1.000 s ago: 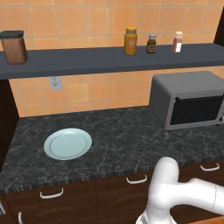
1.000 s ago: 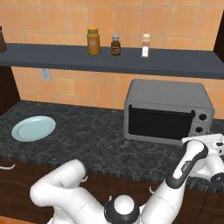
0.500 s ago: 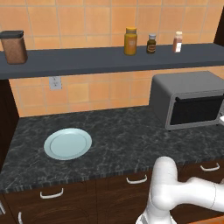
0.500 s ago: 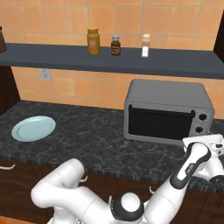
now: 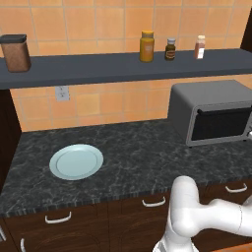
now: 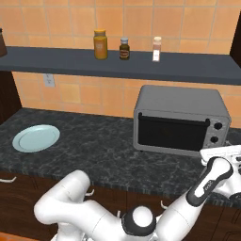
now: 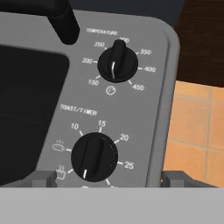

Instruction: Pick up the kebab skewer and baguette bread, and place them inside the toaster oven. Close the toaster oven door and start by setting the timer.

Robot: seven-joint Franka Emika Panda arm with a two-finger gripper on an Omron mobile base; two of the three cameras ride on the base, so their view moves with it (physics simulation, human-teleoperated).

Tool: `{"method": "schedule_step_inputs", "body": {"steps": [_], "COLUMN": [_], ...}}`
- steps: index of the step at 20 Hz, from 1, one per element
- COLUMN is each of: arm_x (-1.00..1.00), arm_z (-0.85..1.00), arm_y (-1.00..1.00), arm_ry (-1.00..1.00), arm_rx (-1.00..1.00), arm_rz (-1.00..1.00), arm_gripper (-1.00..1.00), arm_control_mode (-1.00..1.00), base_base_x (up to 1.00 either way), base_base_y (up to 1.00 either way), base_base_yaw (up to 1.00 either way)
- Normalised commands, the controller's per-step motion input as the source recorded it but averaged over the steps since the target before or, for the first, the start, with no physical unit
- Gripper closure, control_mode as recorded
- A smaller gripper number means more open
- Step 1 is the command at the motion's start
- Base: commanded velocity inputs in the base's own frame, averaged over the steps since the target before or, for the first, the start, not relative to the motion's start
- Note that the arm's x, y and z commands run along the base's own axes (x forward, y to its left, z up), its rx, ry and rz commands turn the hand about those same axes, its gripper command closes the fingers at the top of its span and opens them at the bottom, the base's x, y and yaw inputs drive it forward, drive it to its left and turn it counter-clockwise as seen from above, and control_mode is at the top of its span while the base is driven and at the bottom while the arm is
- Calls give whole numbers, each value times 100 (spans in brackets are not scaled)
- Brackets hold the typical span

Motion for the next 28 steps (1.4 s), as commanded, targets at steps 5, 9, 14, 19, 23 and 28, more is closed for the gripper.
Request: {"method": "schedule_step_inputs", "body": {"steps": [5, 9, 14, 19, 23, 28], "arm_x": [0, -1, -4, 0, 0, 6], "arm_z": [25, 24, 0, 0, -6, -20], "arm_y": [9, 18, 24, 10, 3, 0], "arm_ry": [-1, 0, 0, 0, 0, 0], "arm_rx": [0, 0, 0, 0, 0, 0], "arm_rz": [0, 0, 0, 0, 0, 0], "arm_gripper": [-100, -100, -100, -100, -100, -100], "arm_control_mode": [-100, -100, -100, -100, -100, -100], "base_base_x": [0, 0, 0, 0, 0, 0], "base_base_y": [0, 0, 0, 0, 0, 0], "base_base_yaw": [0, 0, 0, 0, 0, 0]}}
